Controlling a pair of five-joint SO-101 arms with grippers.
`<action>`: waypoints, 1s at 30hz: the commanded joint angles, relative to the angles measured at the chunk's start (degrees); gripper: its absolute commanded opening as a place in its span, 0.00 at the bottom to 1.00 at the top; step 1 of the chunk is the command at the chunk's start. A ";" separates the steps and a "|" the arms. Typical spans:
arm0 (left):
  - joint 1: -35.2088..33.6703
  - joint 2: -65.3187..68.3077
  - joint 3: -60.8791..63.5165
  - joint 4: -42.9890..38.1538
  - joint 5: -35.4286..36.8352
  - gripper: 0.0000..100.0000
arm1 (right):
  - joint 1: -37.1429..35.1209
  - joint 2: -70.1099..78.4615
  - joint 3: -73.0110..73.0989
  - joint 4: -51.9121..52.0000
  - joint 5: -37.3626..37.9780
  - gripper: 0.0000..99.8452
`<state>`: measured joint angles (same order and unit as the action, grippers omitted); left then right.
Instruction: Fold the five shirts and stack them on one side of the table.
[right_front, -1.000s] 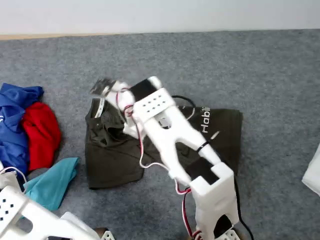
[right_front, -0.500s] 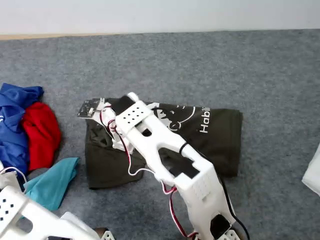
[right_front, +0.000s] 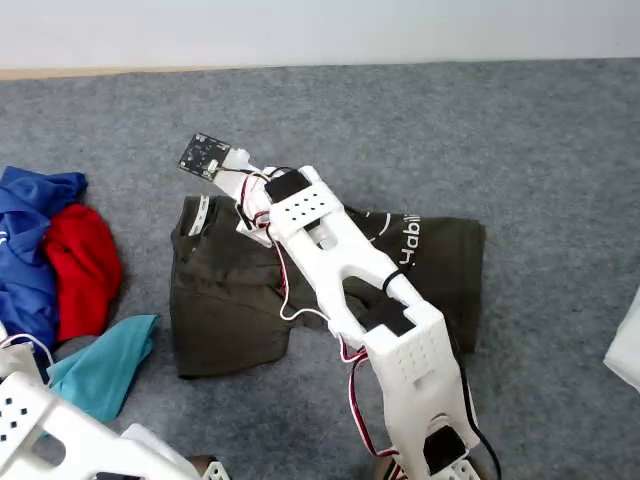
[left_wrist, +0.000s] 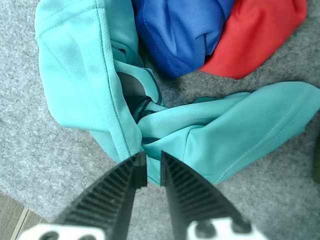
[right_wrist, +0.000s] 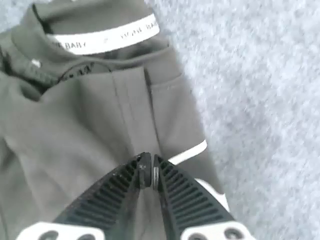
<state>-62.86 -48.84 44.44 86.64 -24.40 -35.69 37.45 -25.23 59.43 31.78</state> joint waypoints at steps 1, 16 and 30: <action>0.44 -1.05 -0.13 -0.79 0.35 0.06 | 0.22 -1.54 -2.73 4.62 0.70 0.01; 0.53 -0.88 -0.13 -0.79 0.35 0.06 | -3.03 -5.93 -2.73 16.48 0.35 0.01; 0.53 -1.05 -0.13 -0.79 0.35 0.06 | -9.27 -5.49 -5.89 9.19 0.26 0.19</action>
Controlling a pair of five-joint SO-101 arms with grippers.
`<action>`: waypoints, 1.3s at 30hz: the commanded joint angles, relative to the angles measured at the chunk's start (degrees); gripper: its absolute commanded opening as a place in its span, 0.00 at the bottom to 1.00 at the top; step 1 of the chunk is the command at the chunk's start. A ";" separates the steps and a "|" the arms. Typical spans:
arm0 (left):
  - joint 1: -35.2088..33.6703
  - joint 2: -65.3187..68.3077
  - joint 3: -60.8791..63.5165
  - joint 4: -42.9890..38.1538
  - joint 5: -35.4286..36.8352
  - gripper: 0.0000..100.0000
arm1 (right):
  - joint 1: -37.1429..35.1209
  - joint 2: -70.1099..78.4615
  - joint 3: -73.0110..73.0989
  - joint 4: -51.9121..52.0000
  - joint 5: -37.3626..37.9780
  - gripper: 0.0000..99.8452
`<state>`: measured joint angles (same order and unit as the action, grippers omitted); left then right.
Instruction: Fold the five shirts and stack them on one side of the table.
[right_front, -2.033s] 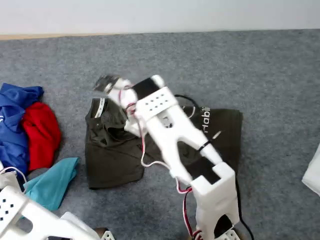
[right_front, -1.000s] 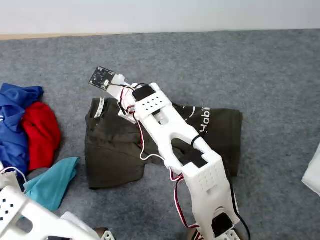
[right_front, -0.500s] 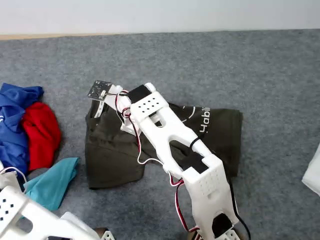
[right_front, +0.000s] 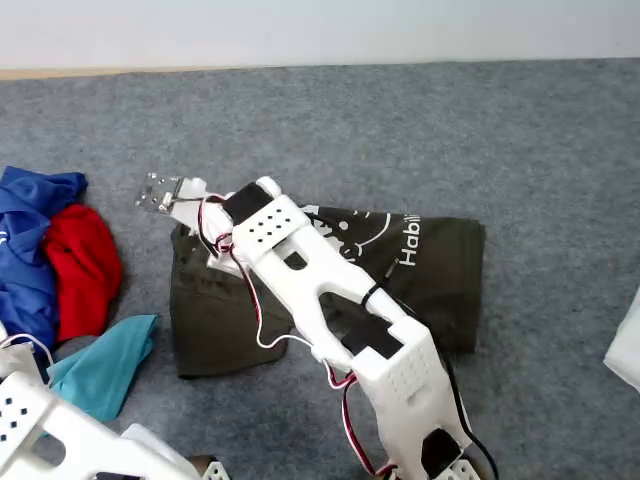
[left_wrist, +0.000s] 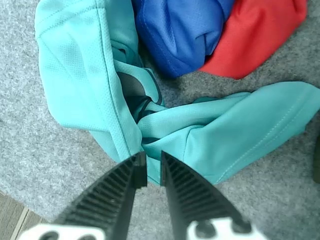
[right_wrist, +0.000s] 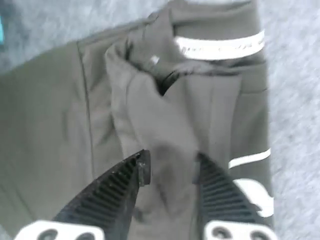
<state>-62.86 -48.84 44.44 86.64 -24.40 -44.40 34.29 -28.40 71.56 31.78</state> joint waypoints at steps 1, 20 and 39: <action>0.53 -1.05 -0.13 -0.79 0.35 0.06 | -0.92 -2.07 -2.73 -3.74 0.26 0.19; 0.53 -0.88 -0.04 -0.79 0.35 0.06 | -6.29 9.36 -8.35 -5.93 0.70 0.11; 0.62 -1.14 2.24 -1.23 0.18 0.06 | -14.99 13.85 -25.05 6.73 0.35 0.01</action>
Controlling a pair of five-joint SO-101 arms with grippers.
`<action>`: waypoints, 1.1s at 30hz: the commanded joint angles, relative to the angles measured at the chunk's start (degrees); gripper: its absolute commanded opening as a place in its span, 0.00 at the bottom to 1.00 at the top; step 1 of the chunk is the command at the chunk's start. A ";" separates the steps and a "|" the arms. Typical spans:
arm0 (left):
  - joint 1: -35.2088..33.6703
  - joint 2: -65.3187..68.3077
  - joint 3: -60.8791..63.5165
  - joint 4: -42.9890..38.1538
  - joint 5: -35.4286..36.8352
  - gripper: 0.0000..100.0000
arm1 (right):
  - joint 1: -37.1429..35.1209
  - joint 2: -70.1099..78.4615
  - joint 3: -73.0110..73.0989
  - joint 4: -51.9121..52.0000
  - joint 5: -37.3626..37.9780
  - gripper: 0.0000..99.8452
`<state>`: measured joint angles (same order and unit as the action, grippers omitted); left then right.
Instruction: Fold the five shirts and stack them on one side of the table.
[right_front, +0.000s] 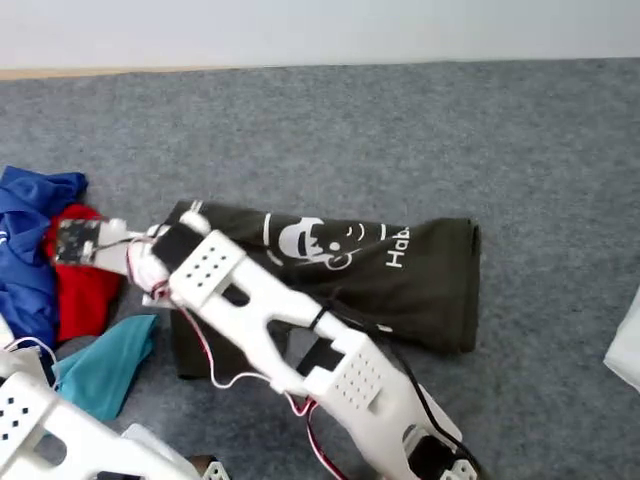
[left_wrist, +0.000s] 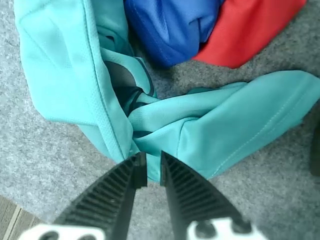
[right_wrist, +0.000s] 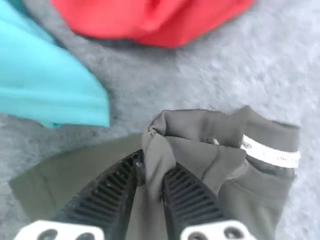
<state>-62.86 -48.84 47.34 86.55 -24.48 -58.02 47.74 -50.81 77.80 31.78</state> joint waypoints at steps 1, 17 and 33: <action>0.62 -1.14 -0.66 -1.14 0.26 0.06 | -1.36 1.27 -2.64 0.48 0.35 0.02; 0.62 -1.14 -0.66 -1.14 0.26 0.06 | 3.74 -2.15 -16.44 20.09 -5.19 0.24; 0.62 -1.14 -0.75 -1.14 0.18 0.06 | 13.76 -16.66 4.75 25.19 -5.19 0.03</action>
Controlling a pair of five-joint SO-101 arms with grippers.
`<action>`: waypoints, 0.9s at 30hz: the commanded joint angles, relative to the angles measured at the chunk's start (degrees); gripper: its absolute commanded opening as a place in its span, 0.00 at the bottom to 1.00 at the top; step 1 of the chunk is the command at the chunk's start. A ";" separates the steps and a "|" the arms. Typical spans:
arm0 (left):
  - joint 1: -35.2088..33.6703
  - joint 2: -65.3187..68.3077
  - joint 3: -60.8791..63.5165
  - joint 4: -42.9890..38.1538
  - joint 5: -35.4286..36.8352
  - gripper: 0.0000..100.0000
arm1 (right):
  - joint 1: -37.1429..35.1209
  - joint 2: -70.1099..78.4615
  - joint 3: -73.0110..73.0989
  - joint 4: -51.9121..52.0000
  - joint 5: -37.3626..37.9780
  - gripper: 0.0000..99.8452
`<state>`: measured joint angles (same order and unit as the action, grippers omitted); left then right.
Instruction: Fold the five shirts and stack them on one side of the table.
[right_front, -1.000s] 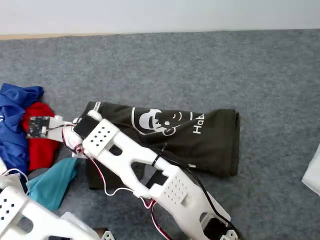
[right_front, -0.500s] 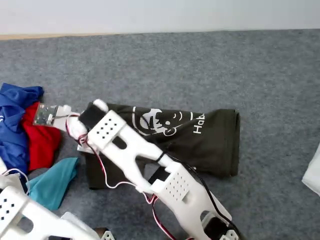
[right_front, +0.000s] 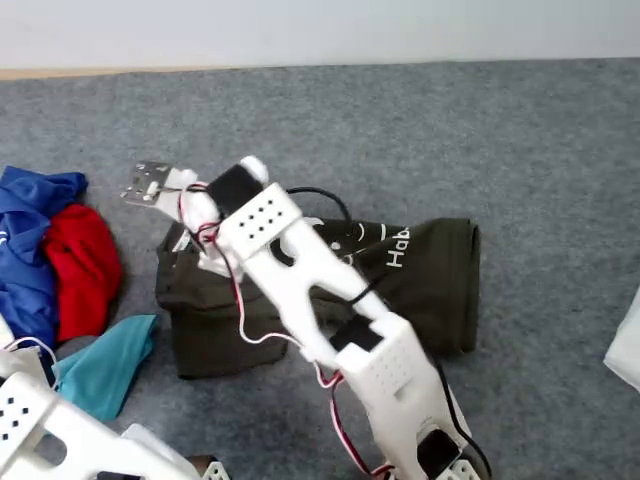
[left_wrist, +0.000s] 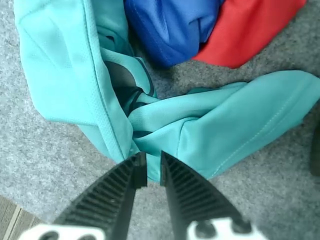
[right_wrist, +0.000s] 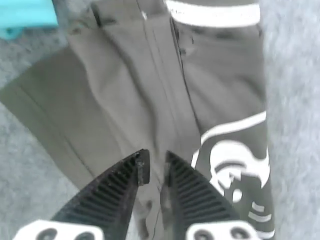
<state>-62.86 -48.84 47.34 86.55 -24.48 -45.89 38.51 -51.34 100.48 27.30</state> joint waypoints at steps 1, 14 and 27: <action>0.62 -1.14 -0.75 -1.14 0.18 0.06 | 1.98 -9.27 8.09 2.51 -0.70 0.02; 0.70 -1.14 -0.75 -1.14 0.18 0.06 | 11.47 -29.32 44.84 -1.71 -0.79 0.01; 0.62 -1.14 -0.75 1.32 0.18 0.06 | 21.49 -43.21 61.71 -3.82 -17.76 0.01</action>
<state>-62.86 -48.84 47.34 87.43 -24.48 -26.02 -1.76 10.11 96.88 16.48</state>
